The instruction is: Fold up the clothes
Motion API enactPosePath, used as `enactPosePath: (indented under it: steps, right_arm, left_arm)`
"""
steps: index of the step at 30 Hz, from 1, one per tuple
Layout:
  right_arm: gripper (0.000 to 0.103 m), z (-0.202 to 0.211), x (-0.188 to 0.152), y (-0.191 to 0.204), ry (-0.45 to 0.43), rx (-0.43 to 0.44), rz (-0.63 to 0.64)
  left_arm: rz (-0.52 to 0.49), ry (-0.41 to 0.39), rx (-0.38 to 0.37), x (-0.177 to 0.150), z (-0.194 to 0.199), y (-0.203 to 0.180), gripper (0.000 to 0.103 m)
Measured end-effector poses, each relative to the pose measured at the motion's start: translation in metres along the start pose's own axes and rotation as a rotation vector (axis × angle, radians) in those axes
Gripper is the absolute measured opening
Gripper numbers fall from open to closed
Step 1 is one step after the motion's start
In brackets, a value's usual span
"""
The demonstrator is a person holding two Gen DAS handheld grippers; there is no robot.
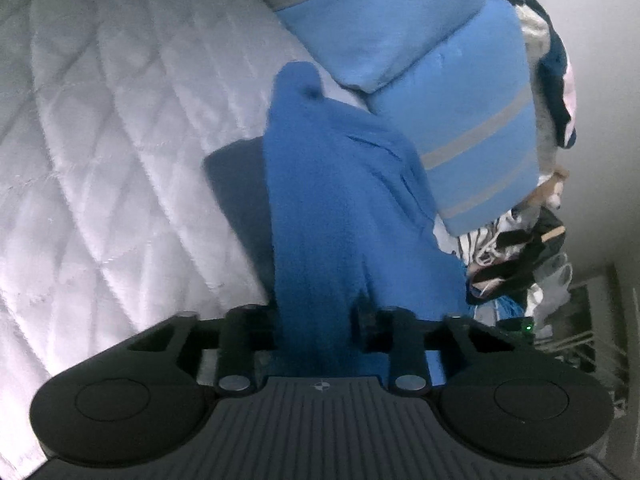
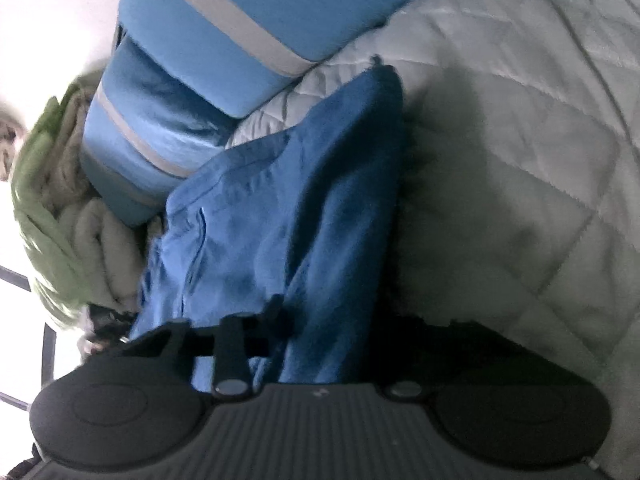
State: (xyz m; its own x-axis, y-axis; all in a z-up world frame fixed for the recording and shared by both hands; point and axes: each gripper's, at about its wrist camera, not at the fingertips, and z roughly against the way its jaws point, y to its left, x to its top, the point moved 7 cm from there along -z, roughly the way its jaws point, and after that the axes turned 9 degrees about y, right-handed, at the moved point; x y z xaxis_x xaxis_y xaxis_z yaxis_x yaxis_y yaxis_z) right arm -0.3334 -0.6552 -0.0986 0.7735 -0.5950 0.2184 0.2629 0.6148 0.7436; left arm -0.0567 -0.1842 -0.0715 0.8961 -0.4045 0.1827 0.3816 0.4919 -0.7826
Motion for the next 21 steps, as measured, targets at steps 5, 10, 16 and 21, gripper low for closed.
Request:
enactPosePath:
  steps: [5, 10, 16, 21]
  right_arm:
    - [0.026, 0.006, -0.002, 0.021, -0.029, -0.07, 0.057]
    - [0.024, 0.014, -0.003, 0.042, -0.064, -0.129, 0.109]
    - [0.022, 0.036, -0.008, 0.078, -0.151, -0.141, 0.153]
    - [0.021, 0.054, -0.013, 0.113, -0.201, -0.148, 0.206]
  left_arm:
    - [-0.051, -0.012, 0.063, -0.002, 0.006, -0.017, 0.022]
    - [-0.105, -0.035, 0.096, -0.007, 0.018, -0.041, 0.02]
    - [-0.183, -0.06, 0.116, -0.012, 0.037, -0.083, 0.019]
    - [-0.235, -0.099, 0.144, -0.013, 0.057, -0.117, 0.019]
